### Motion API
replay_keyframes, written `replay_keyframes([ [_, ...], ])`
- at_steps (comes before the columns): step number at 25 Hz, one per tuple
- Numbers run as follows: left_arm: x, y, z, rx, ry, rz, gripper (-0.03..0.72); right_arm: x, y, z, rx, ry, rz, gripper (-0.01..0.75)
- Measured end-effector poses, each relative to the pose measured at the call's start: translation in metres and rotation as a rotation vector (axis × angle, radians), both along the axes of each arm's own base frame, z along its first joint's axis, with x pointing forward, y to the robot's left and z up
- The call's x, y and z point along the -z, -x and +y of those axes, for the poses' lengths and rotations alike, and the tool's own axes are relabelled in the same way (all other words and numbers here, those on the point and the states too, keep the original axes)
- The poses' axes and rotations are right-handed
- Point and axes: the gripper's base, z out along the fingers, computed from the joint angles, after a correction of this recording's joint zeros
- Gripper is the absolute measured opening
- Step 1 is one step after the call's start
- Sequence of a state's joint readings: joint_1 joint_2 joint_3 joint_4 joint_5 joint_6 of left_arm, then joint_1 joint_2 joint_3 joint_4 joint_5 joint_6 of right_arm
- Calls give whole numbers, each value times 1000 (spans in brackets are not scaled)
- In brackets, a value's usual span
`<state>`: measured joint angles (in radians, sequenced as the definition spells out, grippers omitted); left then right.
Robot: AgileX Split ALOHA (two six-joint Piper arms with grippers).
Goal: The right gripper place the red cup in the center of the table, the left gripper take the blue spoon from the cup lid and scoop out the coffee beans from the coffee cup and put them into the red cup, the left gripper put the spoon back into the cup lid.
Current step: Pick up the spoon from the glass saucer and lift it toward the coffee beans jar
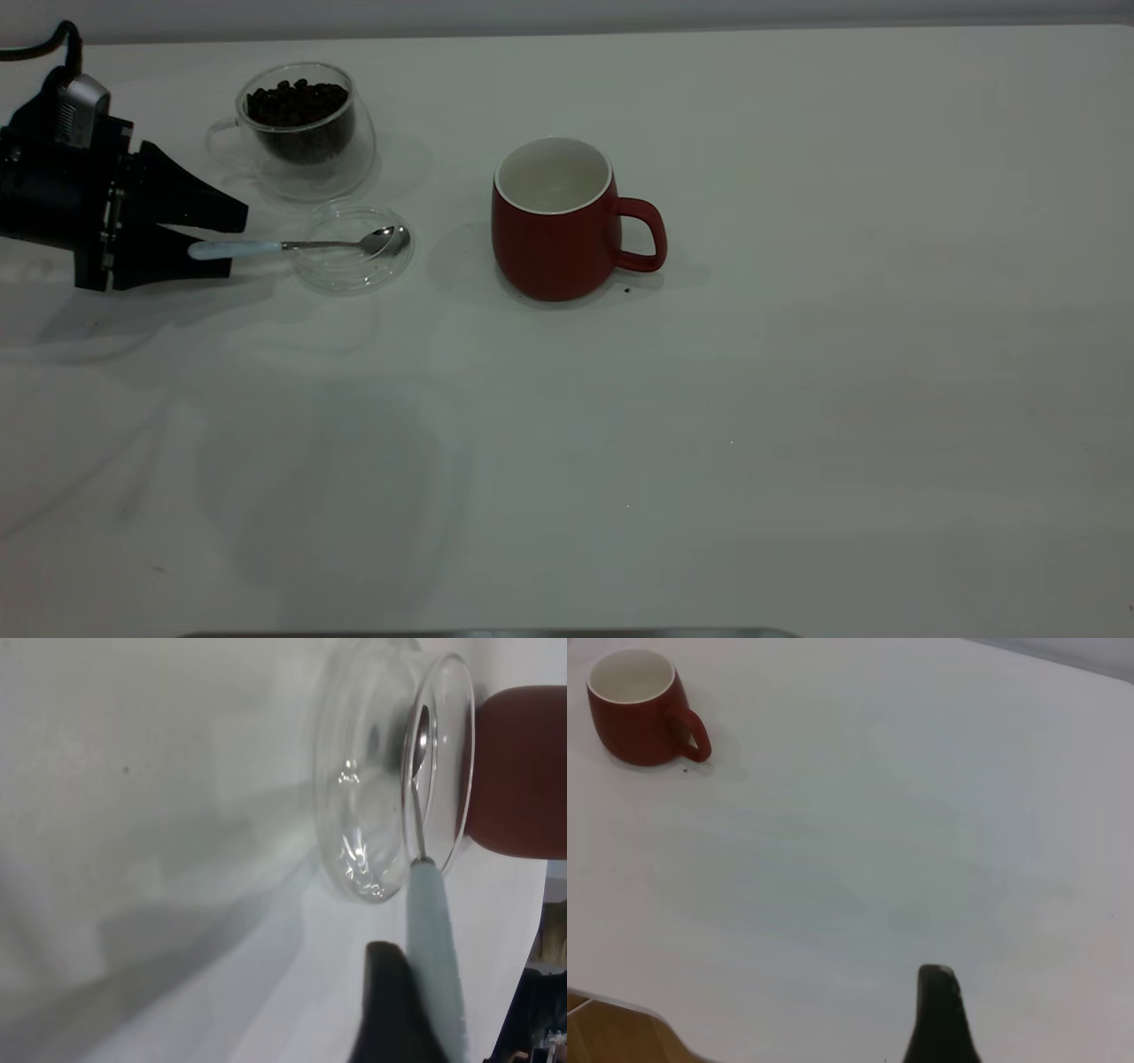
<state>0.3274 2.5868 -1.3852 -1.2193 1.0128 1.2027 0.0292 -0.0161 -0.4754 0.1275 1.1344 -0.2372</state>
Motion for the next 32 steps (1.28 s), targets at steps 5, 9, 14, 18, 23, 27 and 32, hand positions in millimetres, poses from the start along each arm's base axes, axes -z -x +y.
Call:
replay_keyframes([
  [5,-1,-1,0,-16,7,-2,361,0,0,0,0,0,0,573],
  [9,-2,-4,0,-53,25,-7,207,0,0,0,0,0,0,573],
  [14,-2,-5,0,-63,29,-8,125,0,0,0,0,-1,0,573],
  [18,-2,-5,0,-73,33,8,125,0,0,0,0,-1,0,573],
  [23,-2,-5,0,-88,39,36,125,0,0,0,0,-1,0,573],
  [27,-2,-4,0,-86,39,68,125,0,0,0,0,-1,0,573],
  [32,-17,-5,3,-65,12,72,125,0,0,0,0,-1,0,573],
])
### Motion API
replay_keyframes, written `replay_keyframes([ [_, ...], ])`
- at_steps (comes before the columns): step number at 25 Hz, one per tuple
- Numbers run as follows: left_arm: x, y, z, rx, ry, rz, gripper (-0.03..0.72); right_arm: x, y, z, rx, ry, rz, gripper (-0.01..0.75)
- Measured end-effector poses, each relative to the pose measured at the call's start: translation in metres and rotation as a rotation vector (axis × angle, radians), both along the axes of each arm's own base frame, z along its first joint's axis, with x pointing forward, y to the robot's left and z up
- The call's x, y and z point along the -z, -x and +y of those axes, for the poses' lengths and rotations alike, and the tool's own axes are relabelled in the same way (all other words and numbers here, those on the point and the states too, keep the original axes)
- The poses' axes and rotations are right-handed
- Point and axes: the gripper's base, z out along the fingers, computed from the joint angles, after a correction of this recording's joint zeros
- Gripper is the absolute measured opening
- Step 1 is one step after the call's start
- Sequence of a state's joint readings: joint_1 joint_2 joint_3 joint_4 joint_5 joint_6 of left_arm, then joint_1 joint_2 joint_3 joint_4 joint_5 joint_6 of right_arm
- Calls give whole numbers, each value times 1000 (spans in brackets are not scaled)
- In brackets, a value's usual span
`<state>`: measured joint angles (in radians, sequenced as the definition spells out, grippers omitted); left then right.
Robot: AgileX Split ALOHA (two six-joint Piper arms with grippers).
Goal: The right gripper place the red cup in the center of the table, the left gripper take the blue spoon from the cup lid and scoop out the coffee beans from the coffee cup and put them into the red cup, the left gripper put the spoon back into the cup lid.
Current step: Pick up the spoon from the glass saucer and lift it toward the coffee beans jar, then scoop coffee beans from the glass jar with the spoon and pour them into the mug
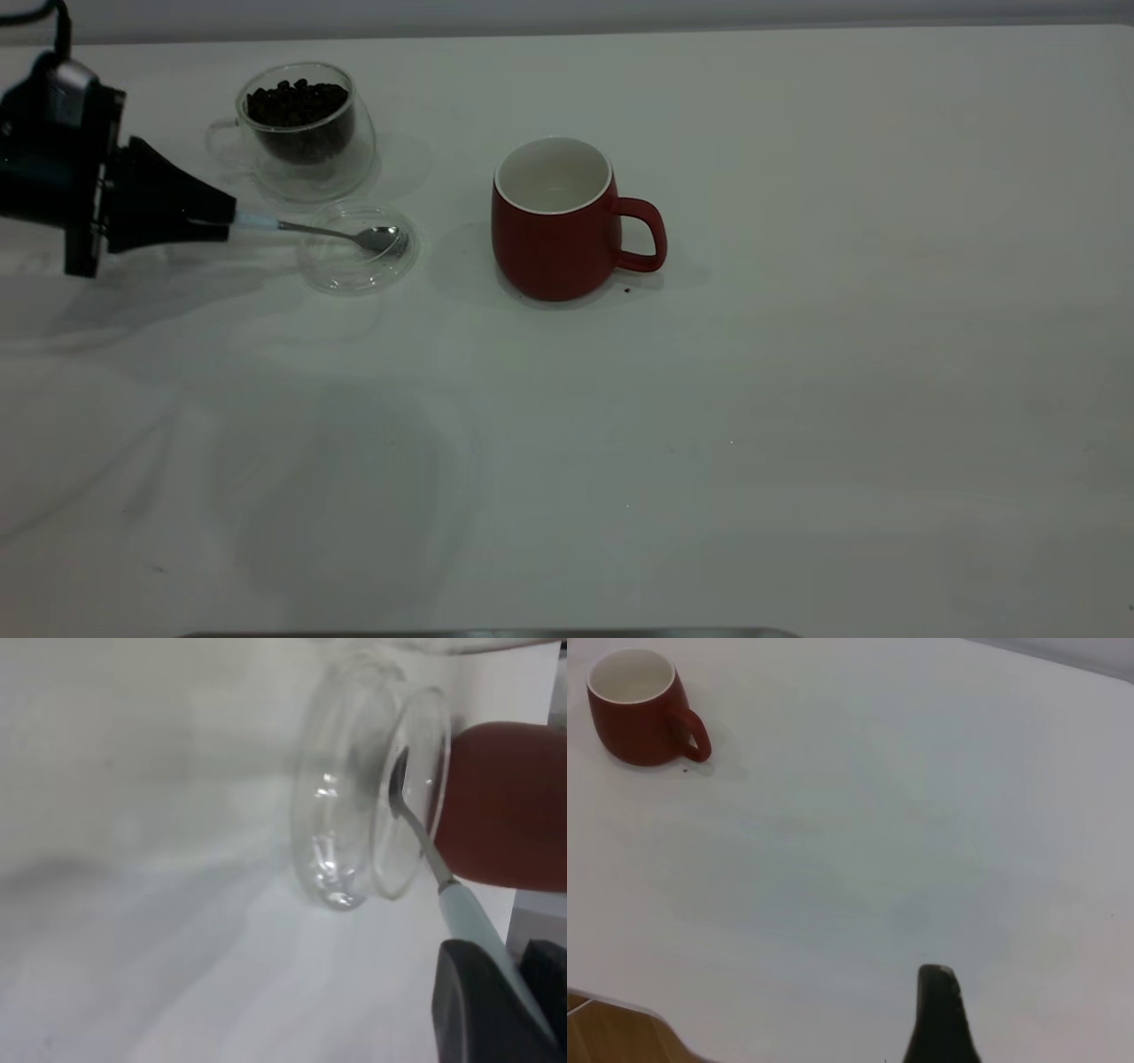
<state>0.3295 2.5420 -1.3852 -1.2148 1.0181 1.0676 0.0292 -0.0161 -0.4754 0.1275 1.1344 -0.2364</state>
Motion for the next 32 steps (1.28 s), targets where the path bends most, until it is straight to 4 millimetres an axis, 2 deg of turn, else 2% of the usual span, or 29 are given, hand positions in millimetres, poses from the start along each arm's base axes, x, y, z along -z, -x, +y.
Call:
replay_keyframes([
  [10,-37,-2,17,3,-15,-19,125,0,0,0,0,0,0,573],
  [18,-113,-34,31,71,-83,-311,125,0,0,0,0,0,0,573],
  [20,-122,-41,35,67,-117,-361,125,0,0,0,0,0,0,573],
  [32,-111,-47,49,157,-397,-459,124,0,0,0,0,0,0,573],
])
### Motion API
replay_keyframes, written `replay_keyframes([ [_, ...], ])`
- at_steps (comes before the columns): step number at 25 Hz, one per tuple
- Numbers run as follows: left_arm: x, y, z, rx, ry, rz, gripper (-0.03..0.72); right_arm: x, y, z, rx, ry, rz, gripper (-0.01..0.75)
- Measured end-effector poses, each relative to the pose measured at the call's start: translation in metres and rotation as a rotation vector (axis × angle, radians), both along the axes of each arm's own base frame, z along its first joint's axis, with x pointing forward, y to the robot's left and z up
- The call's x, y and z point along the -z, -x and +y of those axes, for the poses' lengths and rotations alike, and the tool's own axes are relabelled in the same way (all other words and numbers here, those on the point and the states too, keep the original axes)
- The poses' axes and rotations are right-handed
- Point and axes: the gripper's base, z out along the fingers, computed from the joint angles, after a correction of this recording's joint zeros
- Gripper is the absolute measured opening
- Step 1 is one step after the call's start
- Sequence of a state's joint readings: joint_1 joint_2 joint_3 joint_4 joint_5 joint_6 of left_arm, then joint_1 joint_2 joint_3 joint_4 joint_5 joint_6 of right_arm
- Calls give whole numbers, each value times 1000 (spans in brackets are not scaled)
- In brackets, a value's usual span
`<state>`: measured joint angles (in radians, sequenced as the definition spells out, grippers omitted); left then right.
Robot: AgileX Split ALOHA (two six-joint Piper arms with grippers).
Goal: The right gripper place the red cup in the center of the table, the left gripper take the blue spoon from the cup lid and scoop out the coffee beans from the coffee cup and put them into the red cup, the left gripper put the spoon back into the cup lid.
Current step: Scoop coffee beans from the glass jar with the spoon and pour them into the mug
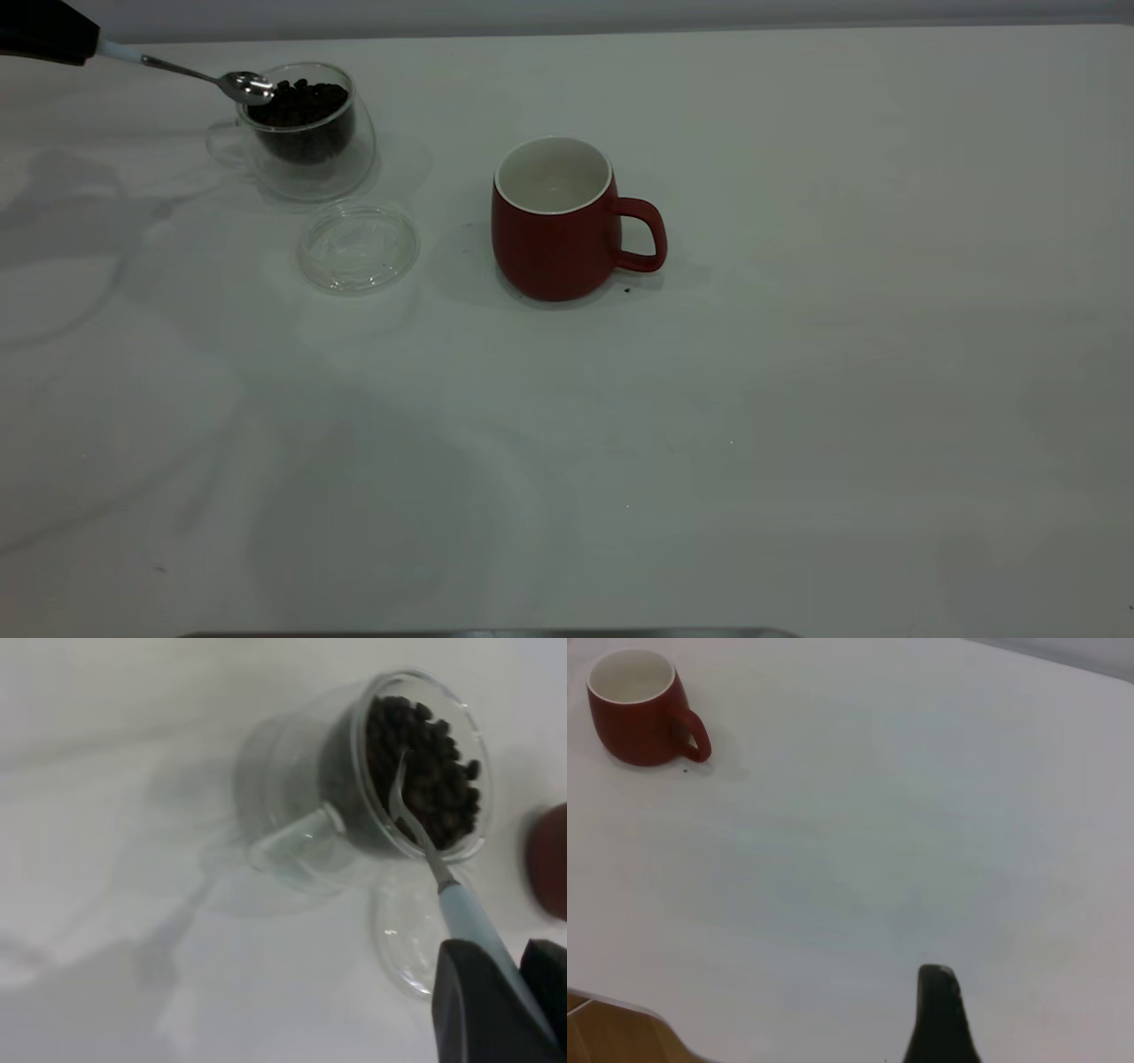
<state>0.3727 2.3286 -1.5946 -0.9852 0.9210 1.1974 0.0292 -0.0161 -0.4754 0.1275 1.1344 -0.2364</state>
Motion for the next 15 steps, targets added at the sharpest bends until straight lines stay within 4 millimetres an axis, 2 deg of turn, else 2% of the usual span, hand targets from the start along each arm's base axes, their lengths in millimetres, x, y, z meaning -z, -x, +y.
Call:
replay_keyframes([
  [4,1,-4,-6,19,-35,-33,124,0,0,0,0,0,0,573],
  [15,3,-16,-36,45,-95,-72,124,0,0,0,0,0,0,573],
])
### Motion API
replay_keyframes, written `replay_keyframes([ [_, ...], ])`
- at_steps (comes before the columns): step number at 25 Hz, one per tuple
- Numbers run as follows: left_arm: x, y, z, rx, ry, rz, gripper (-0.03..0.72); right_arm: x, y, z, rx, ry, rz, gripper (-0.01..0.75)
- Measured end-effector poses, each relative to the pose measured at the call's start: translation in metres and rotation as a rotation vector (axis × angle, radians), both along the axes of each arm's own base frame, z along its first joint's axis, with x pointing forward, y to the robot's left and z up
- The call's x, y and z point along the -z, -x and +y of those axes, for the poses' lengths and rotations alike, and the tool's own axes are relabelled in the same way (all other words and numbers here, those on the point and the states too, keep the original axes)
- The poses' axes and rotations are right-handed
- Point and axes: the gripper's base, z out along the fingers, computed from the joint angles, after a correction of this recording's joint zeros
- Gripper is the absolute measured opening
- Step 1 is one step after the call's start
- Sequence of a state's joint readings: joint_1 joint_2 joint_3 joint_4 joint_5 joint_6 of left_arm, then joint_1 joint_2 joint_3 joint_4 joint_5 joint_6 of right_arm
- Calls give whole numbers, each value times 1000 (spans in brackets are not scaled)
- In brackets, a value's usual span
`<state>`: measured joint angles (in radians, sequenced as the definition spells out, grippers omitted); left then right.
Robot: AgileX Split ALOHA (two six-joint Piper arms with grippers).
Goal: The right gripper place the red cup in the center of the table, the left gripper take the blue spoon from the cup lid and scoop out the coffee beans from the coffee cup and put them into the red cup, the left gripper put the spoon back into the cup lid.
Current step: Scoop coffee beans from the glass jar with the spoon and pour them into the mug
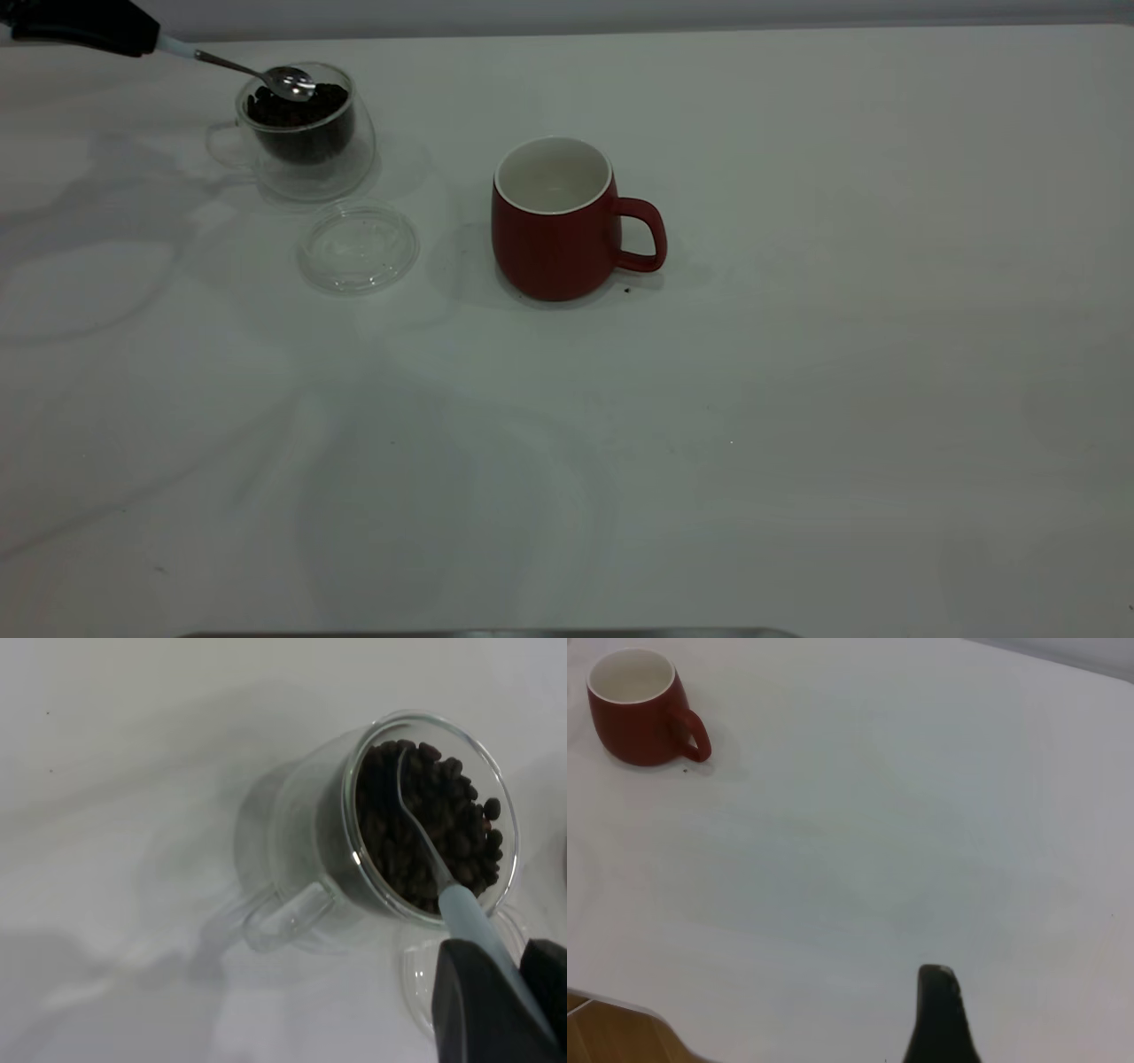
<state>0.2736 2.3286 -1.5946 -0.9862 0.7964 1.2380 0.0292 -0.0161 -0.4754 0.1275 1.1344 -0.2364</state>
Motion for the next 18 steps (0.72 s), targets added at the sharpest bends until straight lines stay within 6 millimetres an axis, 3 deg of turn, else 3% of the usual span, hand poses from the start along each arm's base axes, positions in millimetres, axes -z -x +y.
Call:
replay_keyframes([
  [10,33,3,-9,-130,111,211,124,0,0,0,0,0,0,573],
  [18,33,3,-9,-301,199,354,124,0,0,0,0,0,0,573],
])
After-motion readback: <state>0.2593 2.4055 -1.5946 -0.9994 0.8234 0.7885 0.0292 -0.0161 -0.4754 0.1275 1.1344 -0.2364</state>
